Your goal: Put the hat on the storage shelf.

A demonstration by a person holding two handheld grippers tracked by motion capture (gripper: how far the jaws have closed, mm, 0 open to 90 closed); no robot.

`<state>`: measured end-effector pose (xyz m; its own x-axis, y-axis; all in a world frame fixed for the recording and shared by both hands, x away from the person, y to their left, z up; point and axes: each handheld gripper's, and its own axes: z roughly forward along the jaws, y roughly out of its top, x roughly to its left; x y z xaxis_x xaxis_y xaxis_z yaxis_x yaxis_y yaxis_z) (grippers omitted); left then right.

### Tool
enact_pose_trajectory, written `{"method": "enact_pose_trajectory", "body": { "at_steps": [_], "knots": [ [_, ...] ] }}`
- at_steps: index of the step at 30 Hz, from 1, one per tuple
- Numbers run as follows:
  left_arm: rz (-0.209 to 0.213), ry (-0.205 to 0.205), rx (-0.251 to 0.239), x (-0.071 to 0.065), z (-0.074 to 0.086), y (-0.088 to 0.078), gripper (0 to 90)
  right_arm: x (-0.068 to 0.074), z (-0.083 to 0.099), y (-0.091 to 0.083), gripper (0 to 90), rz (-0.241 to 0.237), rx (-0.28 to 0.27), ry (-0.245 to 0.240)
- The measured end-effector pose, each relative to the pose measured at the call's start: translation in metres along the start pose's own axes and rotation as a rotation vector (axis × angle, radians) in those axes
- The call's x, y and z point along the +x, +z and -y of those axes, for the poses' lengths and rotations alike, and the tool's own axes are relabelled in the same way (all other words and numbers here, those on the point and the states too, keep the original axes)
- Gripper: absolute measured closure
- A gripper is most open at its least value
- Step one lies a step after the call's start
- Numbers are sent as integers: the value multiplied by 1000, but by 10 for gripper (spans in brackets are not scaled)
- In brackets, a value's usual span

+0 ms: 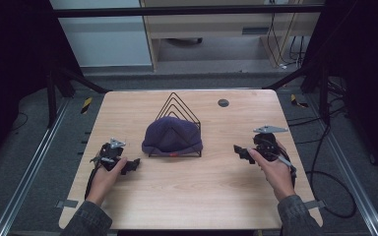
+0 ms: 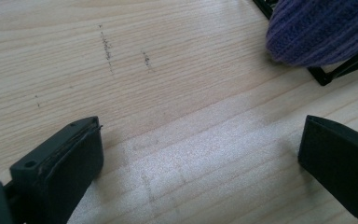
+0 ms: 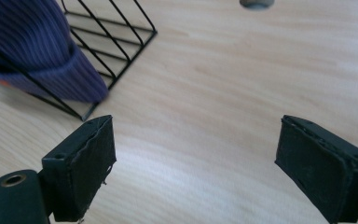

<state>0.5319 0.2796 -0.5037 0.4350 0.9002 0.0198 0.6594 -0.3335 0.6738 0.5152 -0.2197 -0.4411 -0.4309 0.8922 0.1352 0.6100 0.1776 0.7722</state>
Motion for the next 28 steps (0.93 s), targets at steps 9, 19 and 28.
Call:
{"method": "enact_pose_trajectory", "body": {
  "at_steps": [9, 19, 28],
  "knots": [
    [1, -1, 0, -2, 1, -1, 0, -16, 33, 9, 109, 29, 41, 37],
    [23, 25, 14, -1, 1, -2, 0, -13, 58, 21, 85, 43, 145, 16],
    [31, 33, 15, -1, 1, -3, 0, 3, 72, 27, 21, 128, 79, -67]
  ]
}}
